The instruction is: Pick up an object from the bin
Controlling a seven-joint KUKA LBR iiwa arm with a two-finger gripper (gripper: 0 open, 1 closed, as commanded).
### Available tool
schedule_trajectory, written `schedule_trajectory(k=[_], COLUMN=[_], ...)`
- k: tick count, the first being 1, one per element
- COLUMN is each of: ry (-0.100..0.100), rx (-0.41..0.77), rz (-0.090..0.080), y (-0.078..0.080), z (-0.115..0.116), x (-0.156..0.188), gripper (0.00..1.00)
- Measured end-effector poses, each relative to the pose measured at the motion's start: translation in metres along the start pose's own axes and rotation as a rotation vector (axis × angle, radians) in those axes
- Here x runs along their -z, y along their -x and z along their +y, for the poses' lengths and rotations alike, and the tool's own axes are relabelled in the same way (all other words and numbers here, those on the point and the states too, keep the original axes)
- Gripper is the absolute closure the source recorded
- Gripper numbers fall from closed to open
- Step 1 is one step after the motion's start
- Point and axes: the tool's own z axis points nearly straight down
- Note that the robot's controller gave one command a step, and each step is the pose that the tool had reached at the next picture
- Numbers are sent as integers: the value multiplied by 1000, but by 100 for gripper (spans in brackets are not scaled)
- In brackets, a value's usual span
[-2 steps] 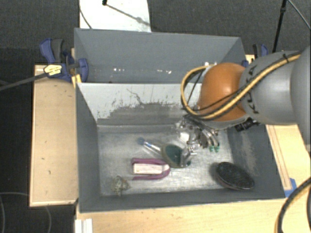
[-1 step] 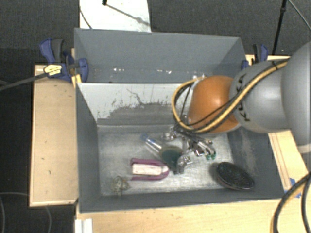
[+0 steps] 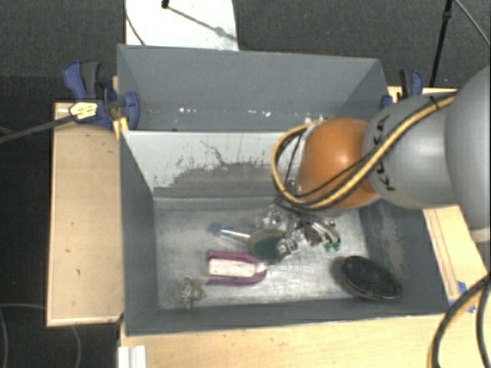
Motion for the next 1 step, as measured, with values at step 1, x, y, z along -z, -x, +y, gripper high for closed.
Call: schedule_trajectory(k=[1], ry=[-1], rx=[401], rz=[2], y=[-27], z=[29], x=[205], gripper=[100])
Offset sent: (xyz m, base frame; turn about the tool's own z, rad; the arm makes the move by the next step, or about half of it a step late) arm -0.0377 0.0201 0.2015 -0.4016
